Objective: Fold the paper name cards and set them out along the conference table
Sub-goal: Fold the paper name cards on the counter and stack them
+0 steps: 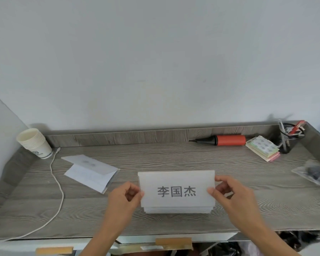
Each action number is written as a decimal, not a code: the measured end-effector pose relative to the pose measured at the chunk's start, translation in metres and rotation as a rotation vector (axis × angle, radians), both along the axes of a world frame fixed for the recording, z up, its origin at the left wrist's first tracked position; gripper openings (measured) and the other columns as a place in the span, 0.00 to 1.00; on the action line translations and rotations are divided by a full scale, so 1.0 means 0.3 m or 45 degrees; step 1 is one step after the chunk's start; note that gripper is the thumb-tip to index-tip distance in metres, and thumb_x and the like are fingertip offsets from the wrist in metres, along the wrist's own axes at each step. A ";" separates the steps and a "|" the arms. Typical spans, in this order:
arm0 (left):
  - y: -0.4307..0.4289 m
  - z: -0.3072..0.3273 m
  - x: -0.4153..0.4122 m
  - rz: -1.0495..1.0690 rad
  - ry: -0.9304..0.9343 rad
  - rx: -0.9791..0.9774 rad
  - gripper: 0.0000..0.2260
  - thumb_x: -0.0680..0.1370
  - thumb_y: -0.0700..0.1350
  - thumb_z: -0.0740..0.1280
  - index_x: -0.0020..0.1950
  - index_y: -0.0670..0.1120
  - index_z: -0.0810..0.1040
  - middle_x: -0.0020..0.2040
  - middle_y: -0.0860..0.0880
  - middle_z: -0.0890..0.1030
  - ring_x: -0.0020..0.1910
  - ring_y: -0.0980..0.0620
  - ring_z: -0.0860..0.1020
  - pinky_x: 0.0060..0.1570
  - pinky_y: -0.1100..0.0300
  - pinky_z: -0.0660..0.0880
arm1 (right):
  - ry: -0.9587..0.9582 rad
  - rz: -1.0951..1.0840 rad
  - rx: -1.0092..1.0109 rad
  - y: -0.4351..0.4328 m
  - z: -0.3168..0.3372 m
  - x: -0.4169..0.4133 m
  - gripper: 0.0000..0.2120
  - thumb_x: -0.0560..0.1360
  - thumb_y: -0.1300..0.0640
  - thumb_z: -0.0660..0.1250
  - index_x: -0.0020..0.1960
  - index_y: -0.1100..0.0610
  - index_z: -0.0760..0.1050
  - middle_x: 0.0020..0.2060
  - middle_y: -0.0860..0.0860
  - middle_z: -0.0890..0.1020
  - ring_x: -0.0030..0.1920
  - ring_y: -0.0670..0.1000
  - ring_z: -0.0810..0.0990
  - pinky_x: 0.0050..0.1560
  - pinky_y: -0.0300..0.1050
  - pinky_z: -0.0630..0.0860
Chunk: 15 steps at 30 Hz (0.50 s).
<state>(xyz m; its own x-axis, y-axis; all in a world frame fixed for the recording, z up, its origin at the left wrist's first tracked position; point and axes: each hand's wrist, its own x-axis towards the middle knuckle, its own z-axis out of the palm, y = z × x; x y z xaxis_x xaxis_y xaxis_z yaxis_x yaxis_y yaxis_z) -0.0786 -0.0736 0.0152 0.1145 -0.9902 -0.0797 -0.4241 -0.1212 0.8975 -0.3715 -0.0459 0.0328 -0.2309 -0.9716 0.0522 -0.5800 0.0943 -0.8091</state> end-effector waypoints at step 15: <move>-0.137 -0.034 0.199 0.385 0.274 0.162 0.08 0.78 0.46 0.66 0.49 0.41 0.76 0.45 0.41 0.82 0.42 0.44 0.81 0.38 0.51 0.80 | 0.846 0.319 -0.405 -0.098 0.029 0.160 0.22 0.74 0.38 0.57 0.59 0.50 0.78 0.54 0.45 0.82 0.55 0.48 0.80 0.54 0.46 0.75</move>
